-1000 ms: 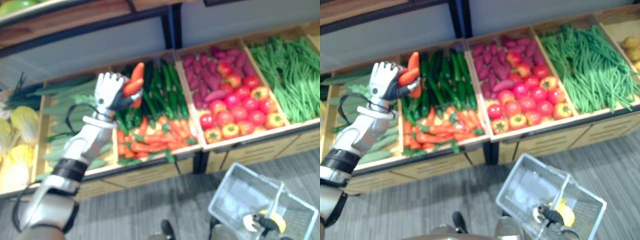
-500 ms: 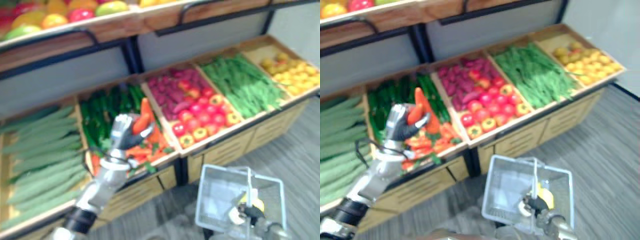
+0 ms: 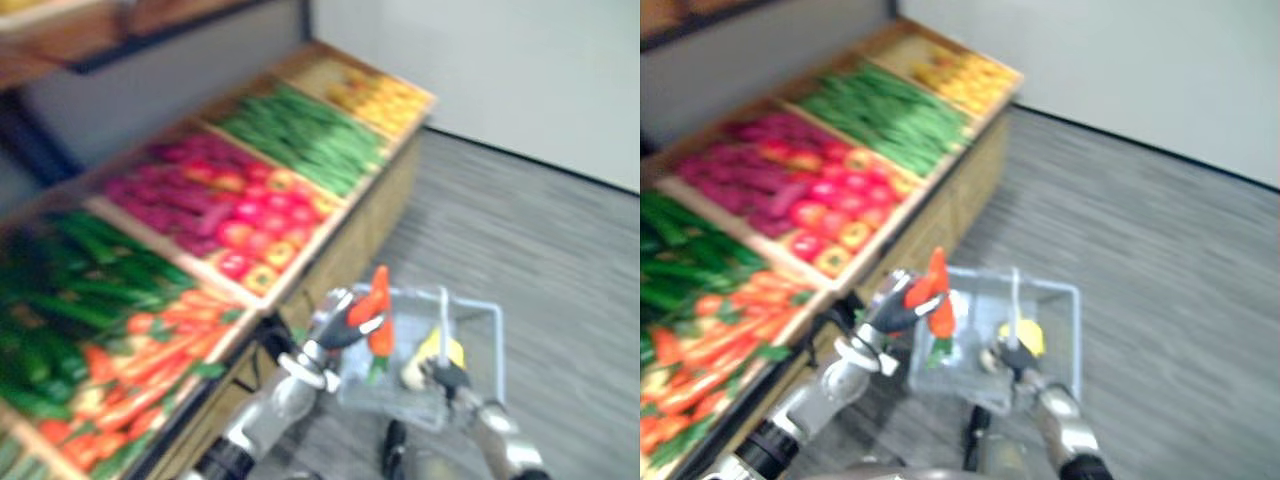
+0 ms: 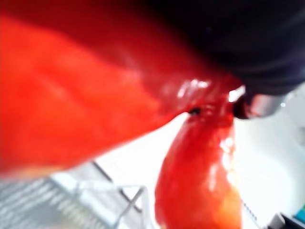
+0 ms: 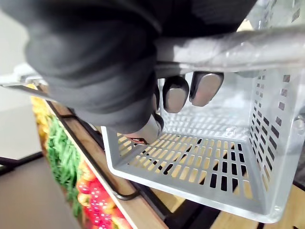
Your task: Pick vegetable in the basket
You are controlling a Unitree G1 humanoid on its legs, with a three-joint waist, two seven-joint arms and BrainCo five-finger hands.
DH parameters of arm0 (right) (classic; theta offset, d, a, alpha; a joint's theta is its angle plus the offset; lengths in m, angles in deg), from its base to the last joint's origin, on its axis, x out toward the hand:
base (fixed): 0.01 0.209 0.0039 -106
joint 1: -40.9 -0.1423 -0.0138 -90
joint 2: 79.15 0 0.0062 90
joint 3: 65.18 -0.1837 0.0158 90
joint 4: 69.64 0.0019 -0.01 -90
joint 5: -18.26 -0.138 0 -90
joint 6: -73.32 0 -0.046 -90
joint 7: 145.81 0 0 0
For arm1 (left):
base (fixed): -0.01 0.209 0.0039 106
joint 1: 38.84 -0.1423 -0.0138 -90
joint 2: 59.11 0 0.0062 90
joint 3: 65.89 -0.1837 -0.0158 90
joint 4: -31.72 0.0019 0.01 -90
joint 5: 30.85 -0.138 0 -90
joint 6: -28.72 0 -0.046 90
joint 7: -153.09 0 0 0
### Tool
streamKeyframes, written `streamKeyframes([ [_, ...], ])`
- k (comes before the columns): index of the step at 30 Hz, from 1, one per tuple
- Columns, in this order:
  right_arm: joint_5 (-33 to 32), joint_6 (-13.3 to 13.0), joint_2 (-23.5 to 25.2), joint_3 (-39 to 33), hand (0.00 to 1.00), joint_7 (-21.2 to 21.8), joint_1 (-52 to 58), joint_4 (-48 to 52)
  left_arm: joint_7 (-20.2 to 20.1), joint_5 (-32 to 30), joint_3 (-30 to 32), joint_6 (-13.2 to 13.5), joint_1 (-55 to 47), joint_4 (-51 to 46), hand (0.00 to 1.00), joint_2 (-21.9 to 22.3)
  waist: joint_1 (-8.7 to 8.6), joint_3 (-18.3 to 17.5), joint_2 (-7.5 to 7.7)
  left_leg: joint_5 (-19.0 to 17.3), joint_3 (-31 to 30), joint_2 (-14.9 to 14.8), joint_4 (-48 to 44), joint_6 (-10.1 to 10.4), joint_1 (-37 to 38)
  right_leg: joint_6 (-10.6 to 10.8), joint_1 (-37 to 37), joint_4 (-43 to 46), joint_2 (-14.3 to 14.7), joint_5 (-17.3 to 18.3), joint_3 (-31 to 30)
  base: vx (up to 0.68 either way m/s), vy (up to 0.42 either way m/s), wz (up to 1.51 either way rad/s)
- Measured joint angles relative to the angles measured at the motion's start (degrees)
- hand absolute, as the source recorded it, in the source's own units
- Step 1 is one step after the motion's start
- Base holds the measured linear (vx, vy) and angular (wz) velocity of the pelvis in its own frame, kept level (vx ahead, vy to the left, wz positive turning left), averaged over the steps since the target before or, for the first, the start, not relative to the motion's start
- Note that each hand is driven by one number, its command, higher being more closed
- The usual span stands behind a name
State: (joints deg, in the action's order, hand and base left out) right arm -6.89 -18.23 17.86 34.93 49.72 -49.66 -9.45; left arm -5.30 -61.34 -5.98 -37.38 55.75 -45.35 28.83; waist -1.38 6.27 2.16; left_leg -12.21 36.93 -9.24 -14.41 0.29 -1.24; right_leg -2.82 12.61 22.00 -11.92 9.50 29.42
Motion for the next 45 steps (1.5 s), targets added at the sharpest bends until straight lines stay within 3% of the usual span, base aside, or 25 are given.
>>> streamKeyframes([
  [1, 0.26, 0.0, -0.02, 0.49, 1.0, -0.04, -0.19, 0.33, -0.03, 0.0, -1.28, -0.74, -0.04, 0.71, 1.0, 0.17, 0.03, 0.0, 0.0, -0.06, 1.12, -0.83, -1.2, 0.0, -0.72, 1.72, -1.08, -1.54, -0.19, 0.07, 1.2, -0.07, -0.152, -1.35],
  [2, 0.69, 0.07, -0.23, 1.74, 1.0, -0.07, -0.71, 1.0, -0.16, -0.05, -2.72, -2.12, -0.03, 2.81, 1.0, 0.58, 0.13, 0.53, -0.94, -0.26, 2.67, -3.42, -3.62, 0.21, -1.6, 4.13, -2.44, -6.83, 2.12, -2.65, 2.85, -0.06, -0.206, -1.1],
  [3, 1.53, 0.21, -0.27, 2.21, 1.0, -0.04, 0.12, 2.34, -0.79, -0.37, -4.38, -3.2, 0.01, 5.09, 1.0, 1.13, -0.52, 1.27, -1.84, -0.47, 2.89, -5.49, -5.31, 0.57, -1.37, 2.35, -4.38, -11.12, 5.19, -5.1, 1.99, -0.06, -0.219, -0.96],
  [6, 2.25, 2.62, -1.42, 4.53, 1.0, -0.06, 1.66, 3.96, -0.68, -2.11, -4.67, -3.96, -0.13, 9.97, 1.0, 3.68, -0.41, 1.61, -2.25, -0.7, 2.22, -8.47, -8.25, 0.88, 0.04, 1.11, -6.4, -13.41, 8.64, -5.6, -1.17, -0.05, -0.178, -0.66],
  [8, 2.65, 5.09, -3.03, 6.22, 1.0, 0.06, 2.14, 7.16, 0.63, -2.34, -4.63, -3.9, -0.14, 12.21, 1.0, 4.62, -1.49, 2.12, -2.7, -1.68, -6.1, -9.4, -13.11, -0.27, -2.1, 0.71, -6.32, -13.75, 11.04, -4.83, -4.84, -0.11, -0.163, -0.7],
  [9, 2.68, 5.38, -3.46, 6.56, 1.0, 0.18, 2.08, 7.64, 0.75, -2.34, -4.51, -3.88, -0.16, 12.83, 1.0, 4.62, -1.47, 2.32, -2.83, -2.42, -9.76, -8.85, -14.19, 0.08, -2.95, 0.7, -6.11, -13.67, 11.48, -4.9, -5.84, -0.1, -0.145, -1.0],
  [11, 2.66, 7.04, -4.98, 7.49, 1.0, 1.52, 1.48, 9.36, 2.03, -2.36, -3.71, -4.15, -1.45, 15.04, 1.0, 4.61, -0.78, 2.36, -3.09, -5.24, -22.9, -3.57, -14.52, 2.11, -4.19, 0.99, -4.87, -13.99, 13.41, -5.28, -12.11, -0.07, -0.074, -1.39],
  [14, 2.56, 7.63, -6.98, 8.28, 1.0, 3.91, 0.69, 10.57, 3.25, -3.0, -2.96, -4.54, -2.28, 15.71, 1.0, 4.99, -0.02, 2.29, -4.61, -6.1, -31.95, 2.45, -8.44, 3.0, -4.52, 1.76, -3.9, -16.65, 15.47, -7.91, -15.65, -0.01, 0.012, -1.45],
  [15, 2.55, 7.81, -7.25, 8.25, 1.0, 4.22, 0.69, 11.02, 3.32, -3.74, -2.87, -4.55, -2.02, 16.52, 1.0, 5.27, -0.12, 2.28, -5.12, -5.67, -33.22, 3.26, -6.43, 2.79, -4.48, 1.87, -3.87, -17.34, 16.07, -8.72, -16.33, 0.0, 0.06, -1.0],
  [18, 1.52, 9.59, -7.68, 8.5, 1.0, 6.04, 0.95, 11.46, 3.87, -6.35, -2.47, -5.78, -1.04, 20.16, 1.0, 6.4, -0.8, 2.24, -4.55, -3.6, -32.58, 4.82, -1.59, 1.81, -2.59, 1.93, -4.05, -19.89, 16.01, -11.34, -19.16, 0.06, 0.077, -0.5],
  [21, 1.35, 11.97, -8.17, 8.43, 1.0, 7.74, 2.07, 12.62, 4.84, -8.49, -2.05, -6.34, 0.65, 24.09, 1.0, 6.84, -1.45, 2.21, -4.51, -2.86, -32.43, 5.71, 0.38, 1.43, -2.23, 0.6, -5.2, -24.25, 15.79, -14.48, -19.4, 0.09, 0.126, -0.03],
  [24, -1.02, 13.78, -9.16, 8.46, 1.0, 10.66, 5.91, 17.19, 5.16, -8.59, -0.43, -7.9, 2.03, 28.73, 1.0, 6.6, -1.5, 2.28, -4.25, -2.48, -32.56, 5.94, 2.36, 1.3, -0.88, 0.56, -6.48, -26.06, 15.78, -15.11, -19.16, 0.09, 0.125, 0.04],
  [28, -7.1, 14.27, -10.11, 9.79, 1.0, 14.6, 8.93, 20.58, 5.81, -8.53, 2.04, -8.12, 3.05, 30.82, 1.0, 6.53, -1.57, 2.32, -4.02, -1.62, -32.66, 6.48, 4.87, 1.16, 0.59, 0.81, -7.68, -27.56, 15.41, -15.31, -18.91, 0.09, 0.153, 0.06],
  [29, -9.97, 14.32, -10.35, 10.25, 1.0, 16.1, 9.28, 21.5, 6.38, -8.52, 2.26, -8.0, 3.2, 30.88, 0.0, 6.58, -1.62, 2.39, -3.78, -1.43, -32.62, 6.67, 5.53, 1.01, 0.97, 0.98, -7.91, -27.99, 15.29, -15.44, -18.93, 0.04, 0.116, 0.04],
  [33, -12.14, 14.46, -10.26, 10.71, 1.0, 18.14, 10.24, 24.82, 7.4, -8.55, 1.79, -8.0, 5.16, 33.1, 0.0, 6.71, -1.65, 2.91, -2.1, -0.53, -32.53, 7.36, 7.17, 0.9, 1.51, 1.06, -7.89, -28.06, 14.64, -15.49, -18.92, 0.04, 0.142, 0.02],
  [35, -13.6, 14.05, -10.16, 10.83, 1.0, 18.34, 10.28, 25.95, 7.32, -8.55, 0.6, -9.35, 6.01, 34.55, 0.0, 6.74, -1.68, 3.06, -0.98, -0.14, -32.51, 7.8, 7.59, 0.74, 1.7, 1.21, -7.87, -28.11, 14.2, -15.59, -18.86, 0.02, 0.115, 0.03],
  [40, -14.15, 13.09, -9.1, 12.44, 1.0, 17.89, 10.24, 27.24, 7.17, -7.87, -1.02, -11.86, 6.16, 35.24, 0.0, 6.76, -1.51, 3.11, -0.57, 0.12, -32.45, 8.32, 8.51, 0.37, 2.23, 1.76, -7.94, -28.16, 13.63, -15.96, -18.86, 0.02, 0.111, 0.01],
  [45, -14.21, 12.51, -7.67, 12.79, 1.0, 16.18, 10.23, 27.24, 6.68, -4.61, -1.45, -11.73, 6.18, 35.24, 0.0, 6.79, -1.53, 3.1, -0.15, 0.52, -32.46, 8.81, 9.1, 0.1, 2.52, 2.05, -8.02, -28.19, 13.07, -16.17, -18.73, 0.0, 0.081, 0.02],
])
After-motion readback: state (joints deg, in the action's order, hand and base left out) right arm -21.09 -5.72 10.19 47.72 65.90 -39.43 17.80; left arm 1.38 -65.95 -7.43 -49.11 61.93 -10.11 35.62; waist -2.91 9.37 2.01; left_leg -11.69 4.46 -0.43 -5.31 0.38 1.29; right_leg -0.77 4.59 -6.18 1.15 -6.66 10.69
